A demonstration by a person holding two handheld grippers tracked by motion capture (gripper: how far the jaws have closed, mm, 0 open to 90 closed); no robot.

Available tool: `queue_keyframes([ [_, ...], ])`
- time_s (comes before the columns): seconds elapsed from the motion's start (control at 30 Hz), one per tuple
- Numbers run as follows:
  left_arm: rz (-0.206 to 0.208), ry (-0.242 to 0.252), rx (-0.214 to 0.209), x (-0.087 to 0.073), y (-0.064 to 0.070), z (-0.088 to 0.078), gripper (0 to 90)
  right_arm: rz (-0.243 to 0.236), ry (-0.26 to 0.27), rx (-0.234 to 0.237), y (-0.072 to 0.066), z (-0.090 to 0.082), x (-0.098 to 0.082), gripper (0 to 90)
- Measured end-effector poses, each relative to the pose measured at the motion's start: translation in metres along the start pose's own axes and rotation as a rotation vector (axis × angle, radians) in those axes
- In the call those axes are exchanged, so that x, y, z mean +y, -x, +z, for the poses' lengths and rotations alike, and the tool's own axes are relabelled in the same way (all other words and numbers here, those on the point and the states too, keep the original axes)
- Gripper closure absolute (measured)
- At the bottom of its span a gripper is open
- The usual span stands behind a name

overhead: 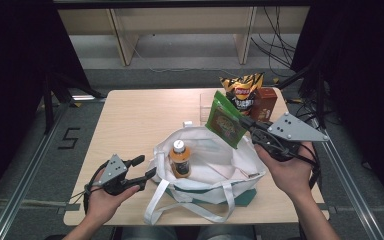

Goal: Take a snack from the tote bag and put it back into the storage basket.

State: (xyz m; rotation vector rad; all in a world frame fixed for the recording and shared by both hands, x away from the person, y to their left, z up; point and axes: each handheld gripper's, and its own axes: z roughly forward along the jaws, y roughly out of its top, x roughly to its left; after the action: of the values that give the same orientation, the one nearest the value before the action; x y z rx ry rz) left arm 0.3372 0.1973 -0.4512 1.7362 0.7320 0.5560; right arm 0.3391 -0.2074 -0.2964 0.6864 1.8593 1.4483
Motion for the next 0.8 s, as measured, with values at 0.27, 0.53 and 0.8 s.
queue_keyframes([
  [0.27,0.0,0.001,-0.001,0.0,0.0,0.0,38.7,-0.002,0.02,-0.022,0.004,-0.001,0.004,90.0],
  [0.53,-0.001,0.0,0.001,0.0,0.0,0.0,38.7,-0.001,0.036,-0.039,0.007,0.0,0.007,90.0],
  [0.8,-0.001,0.001,0.0,0.0,0.0,0.0,38.8,0.003,0.044,-0.057,0.011,0.001,0.01,90.0],
])
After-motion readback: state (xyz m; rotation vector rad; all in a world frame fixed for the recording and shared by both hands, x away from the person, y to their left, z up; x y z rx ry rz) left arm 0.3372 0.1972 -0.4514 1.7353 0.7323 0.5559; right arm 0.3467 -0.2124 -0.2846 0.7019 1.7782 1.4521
